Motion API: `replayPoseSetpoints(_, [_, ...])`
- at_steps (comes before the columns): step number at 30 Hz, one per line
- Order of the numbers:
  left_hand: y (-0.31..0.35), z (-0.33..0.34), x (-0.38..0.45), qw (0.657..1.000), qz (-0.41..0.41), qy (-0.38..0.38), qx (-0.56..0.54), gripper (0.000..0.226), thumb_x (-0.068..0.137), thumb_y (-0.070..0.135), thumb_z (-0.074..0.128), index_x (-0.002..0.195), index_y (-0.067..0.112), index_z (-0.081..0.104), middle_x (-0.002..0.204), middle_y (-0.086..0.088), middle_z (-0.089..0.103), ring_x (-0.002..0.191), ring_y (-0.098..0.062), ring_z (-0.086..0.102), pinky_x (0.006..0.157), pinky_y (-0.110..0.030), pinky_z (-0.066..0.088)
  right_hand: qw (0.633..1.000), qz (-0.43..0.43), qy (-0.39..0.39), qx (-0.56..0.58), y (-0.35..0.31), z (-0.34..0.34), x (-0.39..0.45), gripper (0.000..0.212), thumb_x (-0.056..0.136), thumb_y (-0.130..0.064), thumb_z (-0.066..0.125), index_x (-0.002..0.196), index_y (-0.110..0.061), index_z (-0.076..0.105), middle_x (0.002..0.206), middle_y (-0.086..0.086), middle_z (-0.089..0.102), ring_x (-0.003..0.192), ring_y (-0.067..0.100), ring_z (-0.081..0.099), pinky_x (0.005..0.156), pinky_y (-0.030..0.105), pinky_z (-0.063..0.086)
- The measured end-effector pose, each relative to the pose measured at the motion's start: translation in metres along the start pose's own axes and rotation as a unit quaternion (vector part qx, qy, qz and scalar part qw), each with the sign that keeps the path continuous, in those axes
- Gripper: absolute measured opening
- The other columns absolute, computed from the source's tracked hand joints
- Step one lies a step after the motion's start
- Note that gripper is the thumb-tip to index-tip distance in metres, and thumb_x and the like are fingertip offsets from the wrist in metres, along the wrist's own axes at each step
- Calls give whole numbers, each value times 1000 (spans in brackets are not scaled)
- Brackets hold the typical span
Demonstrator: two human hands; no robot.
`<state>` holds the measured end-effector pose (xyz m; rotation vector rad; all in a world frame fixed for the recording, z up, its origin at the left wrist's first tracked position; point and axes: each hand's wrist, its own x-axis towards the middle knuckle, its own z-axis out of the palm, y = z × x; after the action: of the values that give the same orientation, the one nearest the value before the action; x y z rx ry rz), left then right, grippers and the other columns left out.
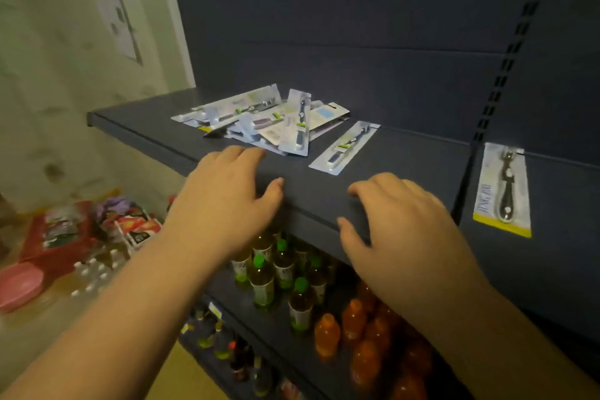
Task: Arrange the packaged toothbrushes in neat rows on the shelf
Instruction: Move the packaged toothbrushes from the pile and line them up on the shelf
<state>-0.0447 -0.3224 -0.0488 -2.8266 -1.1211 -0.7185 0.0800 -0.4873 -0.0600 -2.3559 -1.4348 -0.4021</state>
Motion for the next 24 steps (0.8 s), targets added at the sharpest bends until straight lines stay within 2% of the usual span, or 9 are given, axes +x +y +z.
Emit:
replayPoseSetpoints(6, [-13,29,80,993,111,25,-30,55,87,56,46,131,23,50,126,-5,56,114,-28,52,92,-42,43,994,84,18,-65,-13,11,28,34,90,-48,49,113,-25,60,106,-5,59,99,20,55,85,37,45])
replayPoseSetpoints(8, [-12,44,102,991,136,7,-15,58,85,60,46,130,23,49,128,-7,52,114,-30,50,92,-42,42,992,102,19,-75,-18,13,31,33,91,-48,51,115,-27,59,108,-6,59,99,19,55,85,35,45])
replayPoseSetpoints(11, [-5,66,132,990,136,-29,29,65,82,67,44,129,23,47,132,-11,45,117,-34,45,94,-46,40,989,131,21,-66,-23,17,30,33,90,-47,54,116,-28,61,105,-9,60,96,16,58,81,32,46])
replayPoseSetpoints(14, [5,83,154,988,113,-67,84,66,83,69,38,130,23,44,135,-13,40,119,-38,42,96,-51,35,986,148,21,-75,-23,21,34,34,91,-48,51,119,-30,58,107,-11,59,98,13,56,85,32,47])
replayPoseSetpoints(16, [7,89,163,986,112,-78,93,61,86,64,36,132,24,42,136,-14,38,121,-39,40,97,-52,33,984,158,20,-84,-23,24,36,35,92,-48,47,121,-31,56,109,-12,57,101,11,54,88,30,45])
replayPoseSetpoints(20, [-1,92,172,986,136,-55,80,47,88,45,43,130,25,41,136,-13,33,117,-38,43,95,-51,32,979,183,12,-86,-21,23,37,35,91,-47,41,119,-32,56,107,-13,56,100,12,54,87,30,45])
replayPoseSetpoints(24, [-10,91,180,989,132,-55,40,44,87,39,44,130,30,44,129,-13,39,114,-36,45,95,-49,29,974,205,2,-95,-15,24,46,34,92,-47,44,121,-32,55,110,-13,55,105,13,53,91,31,44])
